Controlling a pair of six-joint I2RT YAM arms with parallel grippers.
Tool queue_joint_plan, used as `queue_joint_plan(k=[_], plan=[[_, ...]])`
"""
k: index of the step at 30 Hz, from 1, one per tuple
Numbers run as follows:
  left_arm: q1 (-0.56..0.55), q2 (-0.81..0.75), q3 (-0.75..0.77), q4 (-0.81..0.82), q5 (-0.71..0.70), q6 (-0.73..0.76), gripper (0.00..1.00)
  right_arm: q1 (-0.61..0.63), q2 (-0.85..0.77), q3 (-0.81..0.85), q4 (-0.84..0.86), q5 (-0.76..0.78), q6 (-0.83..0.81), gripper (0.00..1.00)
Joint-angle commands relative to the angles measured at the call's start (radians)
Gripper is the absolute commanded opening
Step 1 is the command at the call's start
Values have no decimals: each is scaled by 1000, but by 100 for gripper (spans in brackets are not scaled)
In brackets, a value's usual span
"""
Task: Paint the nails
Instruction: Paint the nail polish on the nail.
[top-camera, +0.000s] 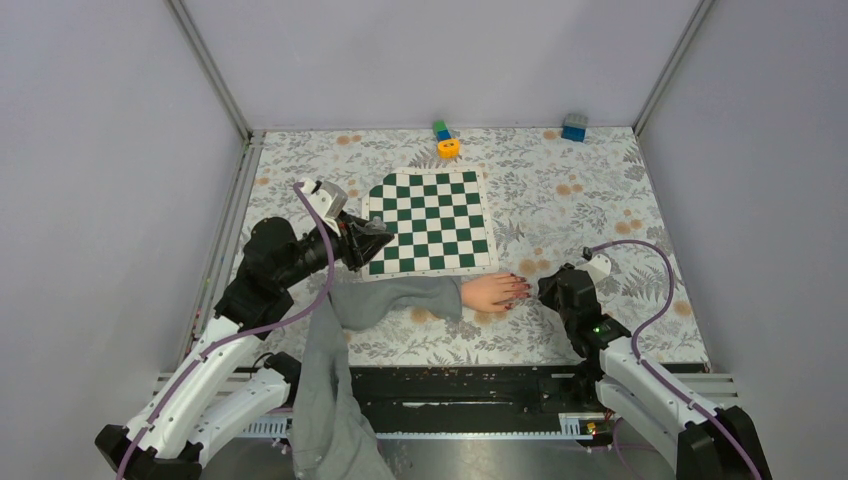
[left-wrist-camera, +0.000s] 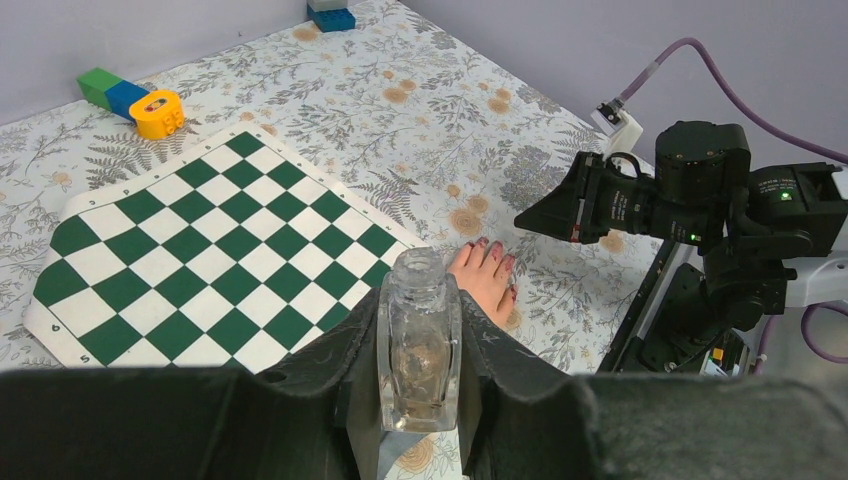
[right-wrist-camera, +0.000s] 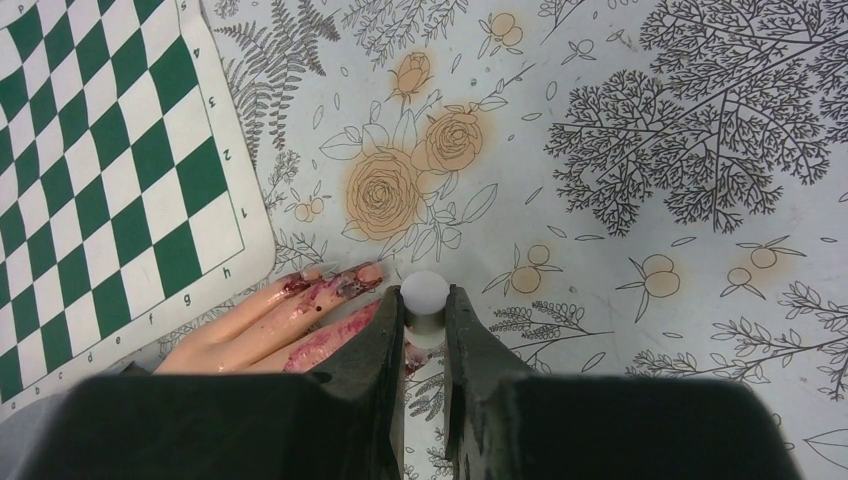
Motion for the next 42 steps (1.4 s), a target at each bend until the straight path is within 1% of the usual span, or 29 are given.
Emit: queue_joint_plan(k=[1,42], plan=[[4,1,20,61,21,-6,0,-6,13,19,10,50,5,0],[3,13,21,58,21,-6,0,-6,51,15,75,118,25,0]])
